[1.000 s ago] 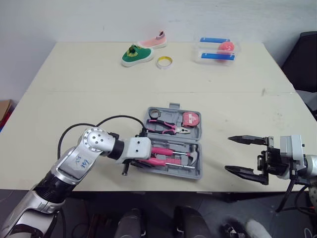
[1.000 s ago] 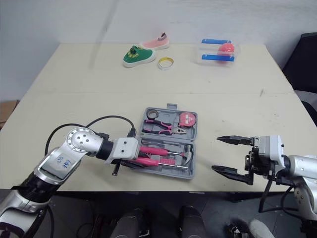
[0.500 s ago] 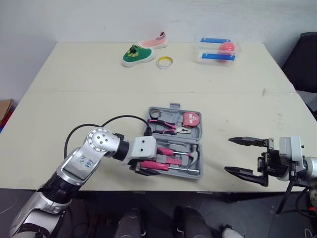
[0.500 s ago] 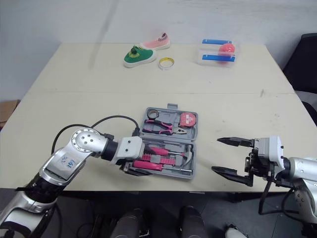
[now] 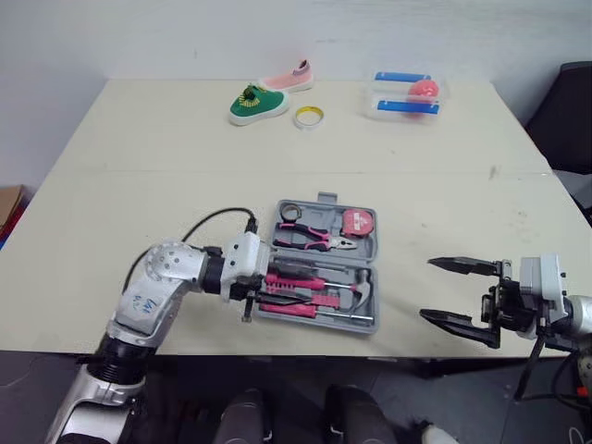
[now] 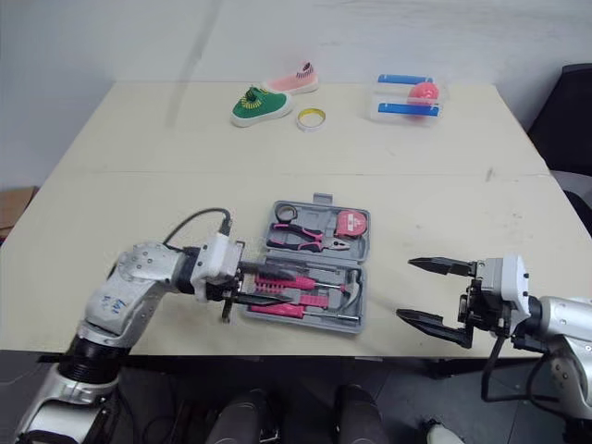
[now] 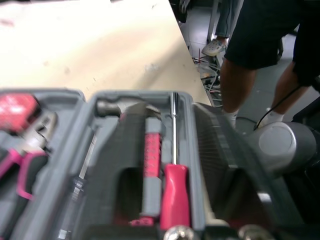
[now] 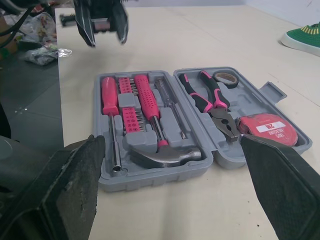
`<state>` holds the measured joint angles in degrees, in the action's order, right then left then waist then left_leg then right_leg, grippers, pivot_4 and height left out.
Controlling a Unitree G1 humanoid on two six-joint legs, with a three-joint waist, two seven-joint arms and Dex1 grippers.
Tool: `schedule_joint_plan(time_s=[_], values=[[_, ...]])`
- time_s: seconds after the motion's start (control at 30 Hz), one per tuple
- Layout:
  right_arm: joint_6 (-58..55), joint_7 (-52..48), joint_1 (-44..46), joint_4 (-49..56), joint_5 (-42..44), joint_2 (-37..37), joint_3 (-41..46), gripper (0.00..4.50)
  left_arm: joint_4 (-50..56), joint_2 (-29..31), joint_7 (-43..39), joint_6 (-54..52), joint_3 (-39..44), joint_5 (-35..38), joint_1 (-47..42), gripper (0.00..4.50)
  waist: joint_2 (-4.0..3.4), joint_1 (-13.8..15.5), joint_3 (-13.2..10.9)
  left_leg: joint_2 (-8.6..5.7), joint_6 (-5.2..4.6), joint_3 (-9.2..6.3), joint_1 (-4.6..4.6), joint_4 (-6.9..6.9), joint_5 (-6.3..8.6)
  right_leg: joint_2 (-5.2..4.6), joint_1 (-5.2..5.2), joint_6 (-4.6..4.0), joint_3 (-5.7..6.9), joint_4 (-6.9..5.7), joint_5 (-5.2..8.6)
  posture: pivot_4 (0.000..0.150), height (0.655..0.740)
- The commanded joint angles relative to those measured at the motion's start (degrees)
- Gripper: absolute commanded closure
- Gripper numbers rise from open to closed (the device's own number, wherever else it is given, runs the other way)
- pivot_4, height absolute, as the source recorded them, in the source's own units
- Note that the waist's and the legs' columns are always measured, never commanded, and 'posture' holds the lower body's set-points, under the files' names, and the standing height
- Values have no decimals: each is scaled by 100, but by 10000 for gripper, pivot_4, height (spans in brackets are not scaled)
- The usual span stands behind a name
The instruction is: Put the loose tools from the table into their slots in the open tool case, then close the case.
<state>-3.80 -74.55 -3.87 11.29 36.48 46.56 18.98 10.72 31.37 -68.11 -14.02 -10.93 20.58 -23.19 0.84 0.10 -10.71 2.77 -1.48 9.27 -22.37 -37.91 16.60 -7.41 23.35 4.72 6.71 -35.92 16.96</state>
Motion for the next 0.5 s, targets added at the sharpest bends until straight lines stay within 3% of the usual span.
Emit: schedule_joint_plan(time_s=[0.03, 0.5], values=[[123, 7, -56, 57, 9, -64, 125, 0, -87, -68, 84, 371, -190, -282, 96, 43807, 0, 3, 0, 0, 0, 0, -1, 0, 0, 0, 0, 0, 1, 0, 0, 1500, 7400], [381, -130, -192, -176, -61, -156, 183, 0, -784, -154, 580, 345, -841, -1254, 164, 43807, 0, 3, 1, 3, -2, -2, 1, -1, 4, -12, -3, 2, 0, 2, -1, 1500, 7400]])
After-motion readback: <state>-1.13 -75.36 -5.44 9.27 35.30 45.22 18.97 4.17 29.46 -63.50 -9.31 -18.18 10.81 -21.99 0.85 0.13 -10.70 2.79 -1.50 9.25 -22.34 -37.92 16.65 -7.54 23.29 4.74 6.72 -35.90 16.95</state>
